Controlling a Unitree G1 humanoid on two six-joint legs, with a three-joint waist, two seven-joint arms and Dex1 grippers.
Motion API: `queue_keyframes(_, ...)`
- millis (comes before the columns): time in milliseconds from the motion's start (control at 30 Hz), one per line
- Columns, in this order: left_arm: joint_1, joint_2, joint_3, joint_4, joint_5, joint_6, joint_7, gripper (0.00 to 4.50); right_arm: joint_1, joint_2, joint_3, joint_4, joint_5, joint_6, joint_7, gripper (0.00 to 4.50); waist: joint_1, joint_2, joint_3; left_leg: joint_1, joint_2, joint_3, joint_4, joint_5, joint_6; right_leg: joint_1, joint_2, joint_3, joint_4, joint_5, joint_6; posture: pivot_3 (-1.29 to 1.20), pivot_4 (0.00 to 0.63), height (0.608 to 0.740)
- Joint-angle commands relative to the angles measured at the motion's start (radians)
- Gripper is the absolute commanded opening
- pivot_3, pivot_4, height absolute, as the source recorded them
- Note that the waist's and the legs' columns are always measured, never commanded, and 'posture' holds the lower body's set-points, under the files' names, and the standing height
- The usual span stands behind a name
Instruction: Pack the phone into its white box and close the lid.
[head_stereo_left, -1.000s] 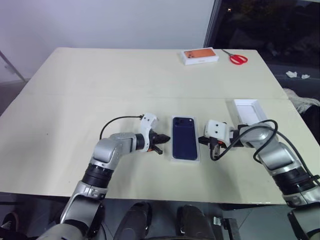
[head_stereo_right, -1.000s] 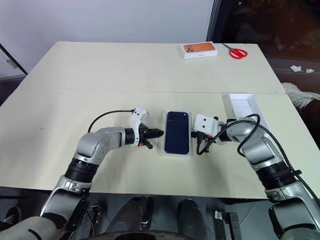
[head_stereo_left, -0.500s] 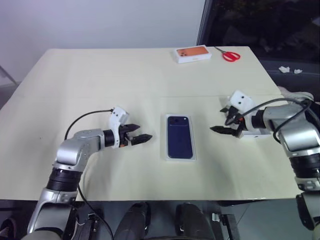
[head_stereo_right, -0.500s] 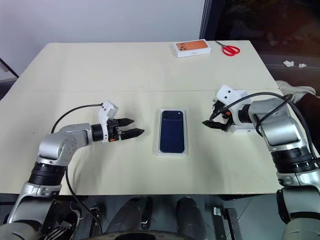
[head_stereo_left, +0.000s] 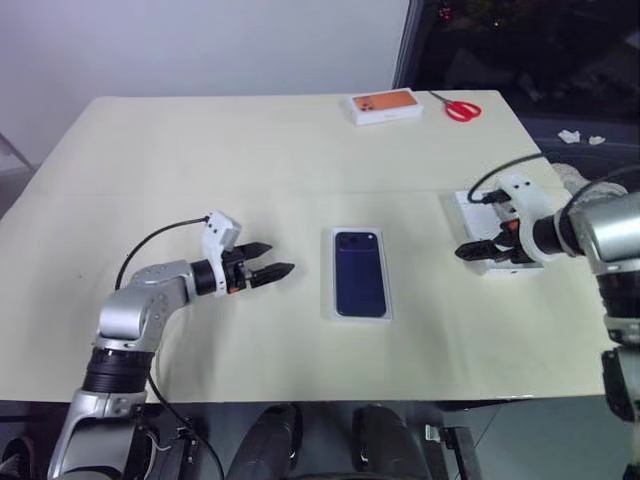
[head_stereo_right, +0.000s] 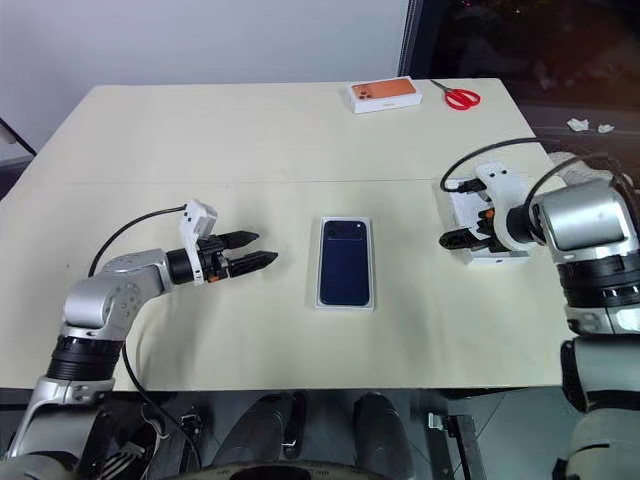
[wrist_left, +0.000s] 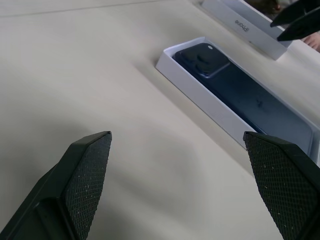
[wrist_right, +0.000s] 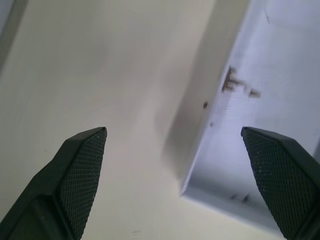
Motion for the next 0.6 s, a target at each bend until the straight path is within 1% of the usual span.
queue_keyframes(33,0.006,-0.014,0.014,-0.042,-0.015,-0.025,0.013,4.42,-0.067,0.051,-0.046,0.036,0.004,0.085,-0.102,4.5,0.0,0.0,0.0,0.0,0.0,0.0,0.0,0.0,0.0,0.0,0.0,0.0,0.0,0.0,0.0,0.0,0.15,0.74)
queue_keyframes(200,0.018,-0.031,0.016,-0.058,-0.017,-0.022,0.036,4.42,-0.063,0.103,-0.078,0.095,0.016,0.086,-0.213,4.5,0.007,0.0,0.0,0.0,-0.001,0.0,0.0,0.0,0.0,0.0,0.0,0.0,0.0,0.0,0.0,0.0,0.15,0.74)
queue_keyframes(333,0.037,-0.043,0.022,-0.085,-0.026,-0.016,0.058,4.42,-0.052,0.1,-0.069,0.101,-0.002,0.046,-0.281,4.5,0.007,0.0,0.0,0.0,-0.002,0.001,0.0,0.0,0.0,0.0,-0.001,0.001,0.0,0.0,0.0,0.0,0.15,0.74)
queue_keyframes(433,0.044,-0.046,0.025,-0.097,-0.03,-0.013,0.068,4.42,-0.042,0.076,-0.042,0.104,0.003,-0.004,-0.293,4.5,0.006,0.0,0.0,0.0,-0.001,0.001,0.0,0.0,0.0,0.0,-0.001,0.0,0.0,0.0,0.0,0.0,0.15,0.74)
queue_keyframes(567,0.041,-0.051,0.023,-0.095,-0.029,-0.02,0.084,4.42,-0.012,0.094,-0.036,0.079,0.03,0.002,-0.298,4.5,0.003,0.0,0.0,0.0,-0.001,0.001,0.0,0.0,0.0,0.0,0.0,0.0,0.0,0.0,0.0,0.0,0.15,0.74)
queue_keyframes(600,0.038,-0.053,0.022,-0.093,-0.028,-0.022,0.087,4.5,0.001,0.096,-0.033,0.071,0.03,-0.006,-0.304,3.97,0.003,0.0,0.0,0.0,-0.001,0.001,0.0,0.0,0.001,0.0,0.0,0.0,0.0,0.0,0.0,0.0,0.15,0.74)
